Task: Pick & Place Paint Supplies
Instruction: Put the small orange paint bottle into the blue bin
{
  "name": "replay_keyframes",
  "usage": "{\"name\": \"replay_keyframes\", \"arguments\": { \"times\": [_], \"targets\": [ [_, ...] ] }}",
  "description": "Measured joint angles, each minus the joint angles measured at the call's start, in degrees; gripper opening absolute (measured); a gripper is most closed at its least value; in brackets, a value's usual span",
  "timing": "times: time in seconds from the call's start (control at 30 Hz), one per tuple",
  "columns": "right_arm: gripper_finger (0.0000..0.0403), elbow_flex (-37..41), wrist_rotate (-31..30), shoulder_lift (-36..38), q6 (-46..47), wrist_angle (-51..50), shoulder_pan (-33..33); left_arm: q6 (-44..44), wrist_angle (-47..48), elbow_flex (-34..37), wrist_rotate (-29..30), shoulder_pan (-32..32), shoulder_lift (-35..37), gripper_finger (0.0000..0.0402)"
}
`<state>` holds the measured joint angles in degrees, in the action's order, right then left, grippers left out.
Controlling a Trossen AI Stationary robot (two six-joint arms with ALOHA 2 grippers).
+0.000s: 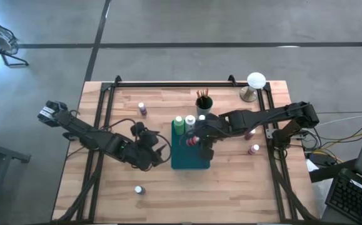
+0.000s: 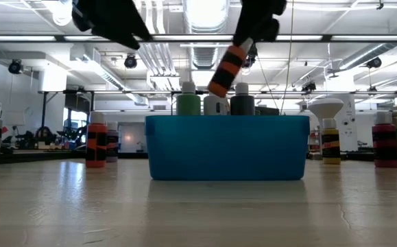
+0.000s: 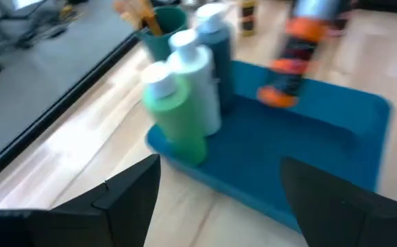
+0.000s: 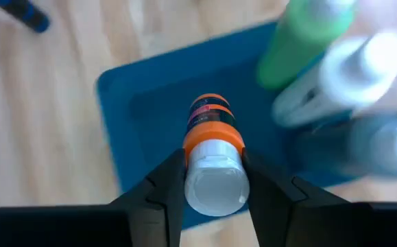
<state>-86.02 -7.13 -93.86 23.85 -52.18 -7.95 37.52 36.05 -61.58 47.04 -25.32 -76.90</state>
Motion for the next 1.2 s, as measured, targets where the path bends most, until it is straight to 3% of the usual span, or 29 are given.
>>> {"name": "replay_keyframes", "arguments": {
  "times": [0.07,0.23,0.4,0.57,0.77,1.2],
  "targets": [
    [0.0115,0.0,2.6,0.0,4.2,-1.3,0.1,2.9,2.4,0.0,2.1,0.0,0.0,0.03],
    [0.0115,0.0,2.6,0.0,14.6,-5.3,0.4,8.3,10.1,0.2,11.1,-1.3,0.0,0.03],
    [0.0115,0.1,1.5,0.0,22.1,-6.1,2.0,12.0,11.8,2.3,19.7,-3.2,0.0,0.0295],
    [0.0115,0.3,0.9,-2.1,25.7,-5.7,4.6,13.9,11.6,5.2,20.3,-3.8,0.1,0.0293],
    [0.0115,-0.2,0.8,-8.2,27.2,-5.2,5.2,16.2,11.6,7.3,25.0,-3.8,0.2,0.0293],
    [0.0115,-0.9,-0.4,-11.9,32.7,-7.5,6.2,12.9,11.6,7.5,24.8,-4.1,0.7,0.0293]
  ]
}}
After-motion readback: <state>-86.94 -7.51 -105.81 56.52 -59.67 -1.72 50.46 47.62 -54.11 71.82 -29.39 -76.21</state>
